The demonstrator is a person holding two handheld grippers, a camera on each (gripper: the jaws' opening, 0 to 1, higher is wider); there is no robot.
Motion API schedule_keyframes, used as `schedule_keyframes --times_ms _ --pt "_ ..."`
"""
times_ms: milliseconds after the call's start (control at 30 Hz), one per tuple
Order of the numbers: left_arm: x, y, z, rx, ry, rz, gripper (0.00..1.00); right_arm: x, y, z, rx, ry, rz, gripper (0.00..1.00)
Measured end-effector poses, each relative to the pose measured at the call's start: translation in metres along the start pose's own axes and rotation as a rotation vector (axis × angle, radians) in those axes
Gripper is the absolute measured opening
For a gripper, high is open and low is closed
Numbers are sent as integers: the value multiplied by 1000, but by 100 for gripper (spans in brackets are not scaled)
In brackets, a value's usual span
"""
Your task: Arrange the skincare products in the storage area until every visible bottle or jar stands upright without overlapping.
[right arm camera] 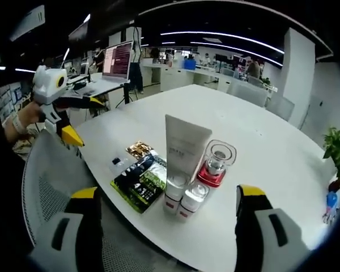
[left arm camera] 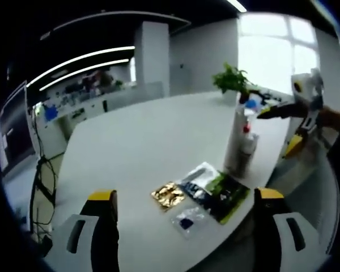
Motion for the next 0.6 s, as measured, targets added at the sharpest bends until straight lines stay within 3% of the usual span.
schedule_keyframes --times_ms 600 --pt "6 -2 0 -3 18 12 97 -3 4 -2 7 13 13 99"
Point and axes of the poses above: the point that each gripper's makers call its tool centre point, and the gripper's own axes: x roughly forward along the fingers, z roughly to its left, y roughly out of its underside, the point moved 7 cm from there along -x, roughly backward along the fingers, and after that the axes turned 1 degree about -z, right-handed, at the moved point
